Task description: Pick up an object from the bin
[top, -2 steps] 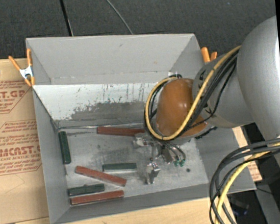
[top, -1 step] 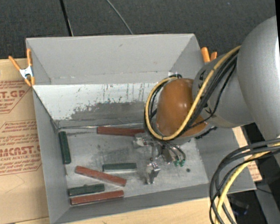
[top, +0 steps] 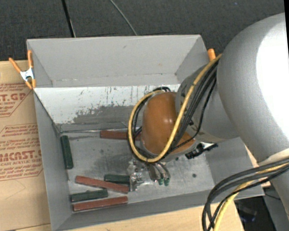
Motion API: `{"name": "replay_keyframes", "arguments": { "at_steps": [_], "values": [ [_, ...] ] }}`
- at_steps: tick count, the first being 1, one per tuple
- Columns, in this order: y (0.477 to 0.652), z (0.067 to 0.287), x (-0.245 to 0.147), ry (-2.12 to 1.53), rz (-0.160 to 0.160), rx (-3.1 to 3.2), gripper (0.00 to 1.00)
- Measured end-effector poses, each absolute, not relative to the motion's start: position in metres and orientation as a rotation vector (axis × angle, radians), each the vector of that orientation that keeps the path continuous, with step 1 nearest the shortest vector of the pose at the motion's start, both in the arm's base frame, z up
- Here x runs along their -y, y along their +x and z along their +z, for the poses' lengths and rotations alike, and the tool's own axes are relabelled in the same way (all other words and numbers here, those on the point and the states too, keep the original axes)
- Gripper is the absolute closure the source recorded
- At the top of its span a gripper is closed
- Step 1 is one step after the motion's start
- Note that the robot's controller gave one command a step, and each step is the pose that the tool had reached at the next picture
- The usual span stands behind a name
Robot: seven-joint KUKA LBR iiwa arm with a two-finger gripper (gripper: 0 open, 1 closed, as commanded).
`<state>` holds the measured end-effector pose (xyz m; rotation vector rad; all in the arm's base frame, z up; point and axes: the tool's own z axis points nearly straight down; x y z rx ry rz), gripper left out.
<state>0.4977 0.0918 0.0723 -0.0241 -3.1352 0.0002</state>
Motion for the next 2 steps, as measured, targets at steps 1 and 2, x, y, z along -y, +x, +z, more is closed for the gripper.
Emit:
{"name": "replay_keyframes", "arguments": {
  "at_steps": [1,2],
  "values": [
    [0.498,0.072,-0.092,-0.025,0.0,3.135,1.0],
    [0.493,0.234,-0.1,-0.01,-0.001,3.144,1.0]
  ]
}}
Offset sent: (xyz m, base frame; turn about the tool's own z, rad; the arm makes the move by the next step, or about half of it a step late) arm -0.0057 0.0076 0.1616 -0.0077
